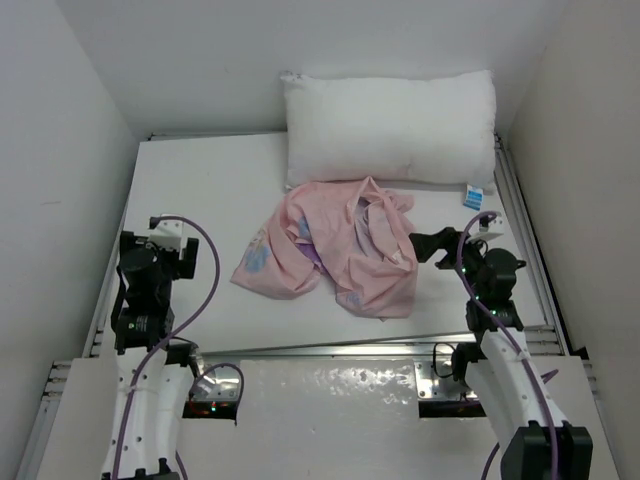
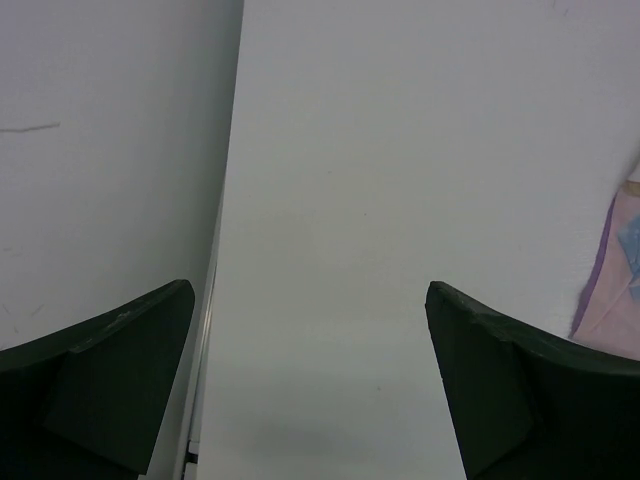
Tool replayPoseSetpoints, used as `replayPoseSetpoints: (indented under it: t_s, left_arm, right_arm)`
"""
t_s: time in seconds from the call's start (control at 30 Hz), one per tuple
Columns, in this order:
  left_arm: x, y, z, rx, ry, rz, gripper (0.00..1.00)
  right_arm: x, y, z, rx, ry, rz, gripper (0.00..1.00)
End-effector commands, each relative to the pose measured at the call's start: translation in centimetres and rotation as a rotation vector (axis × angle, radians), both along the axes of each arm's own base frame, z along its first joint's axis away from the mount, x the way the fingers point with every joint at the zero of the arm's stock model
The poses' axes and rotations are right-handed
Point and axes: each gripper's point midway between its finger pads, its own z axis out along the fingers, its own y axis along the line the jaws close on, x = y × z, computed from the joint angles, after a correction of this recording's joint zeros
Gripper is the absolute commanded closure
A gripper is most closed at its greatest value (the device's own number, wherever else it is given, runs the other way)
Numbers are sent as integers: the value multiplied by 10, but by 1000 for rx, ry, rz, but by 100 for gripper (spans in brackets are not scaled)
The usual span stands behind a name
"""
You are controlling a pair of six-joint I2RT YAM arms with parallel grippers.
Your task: Put the pillow into the pillowcase
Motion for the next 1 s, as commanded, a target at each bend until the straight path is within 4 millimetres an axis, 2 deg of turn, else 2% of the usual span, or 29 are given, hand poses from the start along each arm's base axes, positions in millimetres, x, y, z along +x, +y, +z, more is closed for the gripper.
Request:
replayPoseSetpoints:
  t_s: [0.0,0.1,0.13,0.17,0.2,0.23,0.37,0.47,0.5,0.53,0.57,0.6,0.63,0.67,0.77,0.8,0.93,0.97]
  left_arm:
    - [5,11,13,0,-82,70,0]
    - [3,31,5,30,-51,187,0]
    - [3,33,3,26,-36,206,0]
    - [3,34,0,27,-11,207,0]
    - [4,31,-12,19,48,192,0]
    - [6,29,-10,12,63,181,0]
    - [11,22,-17,-29,111,147,0]
    - [18,15,-10,-38,75,100,0]
    - [19,11,-4,-41,51,75,0]
    - [21,7,-1,-47,32,50,0]
    - [24,2,4,-62,7,28,0]
    - [27,-5,14,-78,-43,-12,0]
    - [29,-8,21,-95,-71,-24,0]
    - [31,-14,30,-107,-109,-49,0]
    - [30,-18,45,-137,-170,-57,0]
    - [29,-19,48,-148,-181,-59,0]
    - [29,-22,50,-160,-208,-69,0]
    - [30,-22,52,-160,-217,-69,0]
  right_arm:
    - [5,3,17,-36,-11,28,1]
    - [10,6,24,-46,-2,58,3]
    - [13,9,34,-46,-15,74,4]
    - [16,11,33,-46,2,86,4]
    - [17,12,33,-55,13,97,5]
    - [21,12,43,-63,1,99,5]
    - [26,9,45,-102,35,95,5]
    - [26,2,33,-150,48,73,1]
    - [31,-10,31,-175,41,6,1]
    - [32,-20,15,-197,65,-47,1]
    - [34,-32,6,-224,68,-109,1]
    - [41,-53,8,-252,37,-234,1]
    - [40,-64,-7,-265,60,-291,1]
    - [42,-72,-4,-262,32,-345,1]
    - [34,-91,-25,-286,56,-450,1]
    - [28,-97,-42,-299,92,-476,1]
    - [14,-114,-80,-355,121,-554,1]
    - [14,-117,-76,-351,79,-581,1]
